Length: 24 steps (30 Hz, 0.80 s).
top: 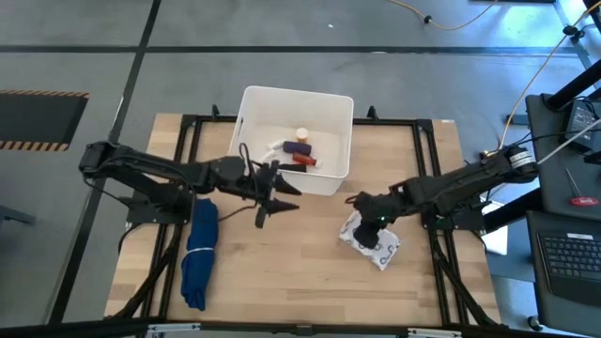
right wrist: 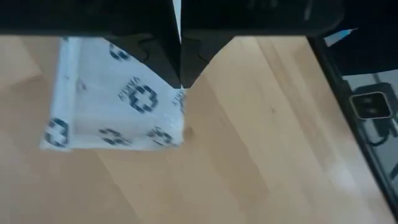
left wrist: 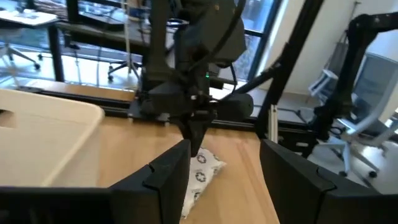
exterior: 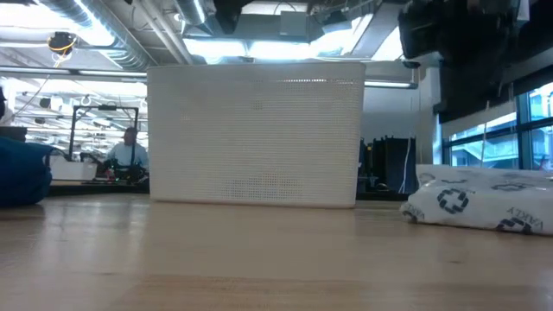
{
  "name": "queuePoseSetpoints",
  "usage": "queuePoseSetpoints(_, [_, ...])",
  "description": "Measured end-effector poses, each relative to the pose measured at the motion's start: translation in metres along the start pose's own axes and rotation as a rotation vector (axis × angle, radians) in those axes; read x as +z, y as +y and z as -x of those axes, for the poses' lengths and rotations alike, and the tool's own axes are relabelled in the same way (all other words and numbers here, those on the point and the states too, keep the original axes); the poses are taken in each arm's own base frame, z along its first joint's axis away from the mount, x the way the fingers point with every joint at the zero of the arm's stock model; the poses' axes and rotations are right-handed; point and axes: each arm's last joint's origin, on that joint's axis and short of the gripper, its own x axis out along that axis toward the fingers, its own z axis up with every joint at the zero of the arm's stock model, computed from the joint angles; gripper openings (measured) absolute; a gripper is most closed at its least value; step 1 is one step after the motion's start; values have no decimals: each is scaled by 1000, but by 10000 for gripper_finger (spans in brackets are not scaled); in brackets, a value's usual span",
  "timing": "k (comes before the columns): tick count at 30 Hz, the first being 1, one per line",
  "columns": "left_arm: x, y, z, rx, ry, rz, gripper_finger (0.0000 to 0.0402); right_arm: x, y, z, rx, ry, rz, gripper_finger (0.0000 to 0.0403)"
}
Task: Pick & place medical supplies in basket/bin
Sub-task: Put the white mailer bag into the white bin
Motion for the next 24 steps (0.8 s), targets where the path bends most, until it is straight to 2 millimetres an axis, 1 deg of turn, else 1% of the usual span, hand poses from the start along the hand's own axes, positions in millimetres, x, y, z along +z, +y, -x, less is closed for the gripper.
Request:
queuePoseSetpoints(2, [-5, -5, -7, -23, -1, -3, 187, 0, 5, -7, 10, -1, 17, 0])
queuePoseSetpoints(4, [-12, -11, -15, -45, 13, -6, 187, -2, 5, -16, -24, 14, 51, 0])
queuePoseSetpoints(7, [-29, -16, -27, -49, 71, 8, 187, -6, -1, -25, -126, 76, 104, 0])
queuePoseSetpoints(9, [-42, -17, -35, -41, 124, 45, 187, -11, -9, -23, -212, 124, 105, 0])
queuePoseSetpoints(11, [-56, -20, -44, -36, 169, 66, 186, -14, -14, -17, -261, 137, 99, 0])
queuePoseSetpoints(14, [-81, -24, -57, -18, 243, 57, 181, -17, -17, -5, -268, 121, 89, 4])
queuePoseSetpoints(17, [-106, -24, -71, -14, 292, 50, 168, -17, -21, 3, -279, 119, 63, 6])
queuePoseSetpoints(20, [-125, -25, -91, -16, 315, 33, 148, -15, -29, 4, -327, 147, 36, 2])
queuePoseSetpoints(24, [-141, -30, -123, -45, 324, 18, 118, -15, -45, -5, -371, 170, -51, 2])
